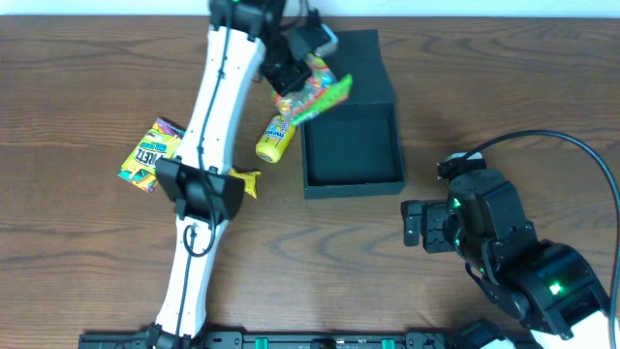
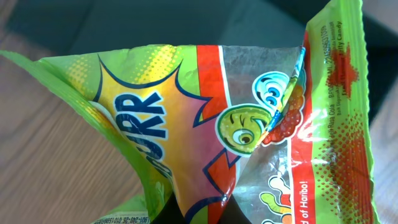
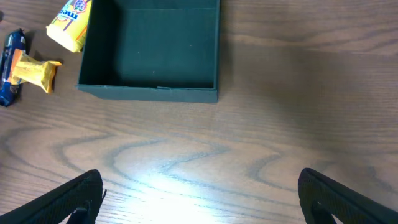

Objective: Pack container
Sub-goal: 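Carry the Haribo bag into the black box and release it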

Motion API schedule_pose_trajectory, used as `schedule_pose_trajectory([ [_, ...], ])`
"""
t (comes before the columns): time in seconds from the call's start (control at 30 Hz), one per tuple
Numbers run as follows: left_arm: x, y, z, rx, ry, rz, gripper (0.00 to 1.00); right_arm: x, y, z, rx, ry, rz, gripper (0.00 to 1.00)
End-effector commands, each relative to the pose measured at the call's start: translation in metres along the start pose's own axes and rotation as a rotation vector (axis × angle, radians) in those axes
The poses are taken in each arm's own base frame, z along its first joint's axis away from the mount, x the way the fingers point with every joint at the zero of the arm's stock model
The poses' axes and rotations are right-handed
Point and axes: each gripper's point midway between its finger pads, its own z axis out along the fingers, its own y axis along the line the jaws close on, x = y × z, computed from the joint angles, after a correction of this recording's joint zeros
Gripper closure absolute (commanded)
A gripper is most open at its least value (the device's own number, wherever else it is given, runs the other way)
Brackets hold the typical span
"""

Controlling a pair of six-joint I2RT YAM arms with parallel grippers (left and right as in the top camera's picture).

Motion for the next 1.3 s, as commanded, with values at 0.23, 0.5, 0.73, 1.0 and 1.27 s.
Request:
schedule_pose_trajectory([
  [0.23,-0.01,-0.079,0.05,0.174,0.104,0.249,0.94,-0.003,-0.002,-0.003,0.004,-0.012,-0.007,0.01],
  [0.5,0.006,-0.085,0.074,0.221,0.168,0.245,0.94,-0.003,-0.002,-0.003,0.004,-0.012,-0.007,0.01],
  [0.73,0.009,-0.072,0.092,0.173,0.187,0.261,0.94,-0.003,-0.002,-0.003,0.004,-0.012,-0.007,0.01],
  [1.0,0.013,-0.059,0.098,0.114,0.214,0.274,0.94,-0.003,-0.002,-0.003,0.004,-0.012,-0.007,0.01],
  [1.27,0.016,-0.057,0.098,0.097,0.234,0.231,0.18,-0.003,-0.002,-0.003,0.004,-0.012,-0.007,0.01],
])
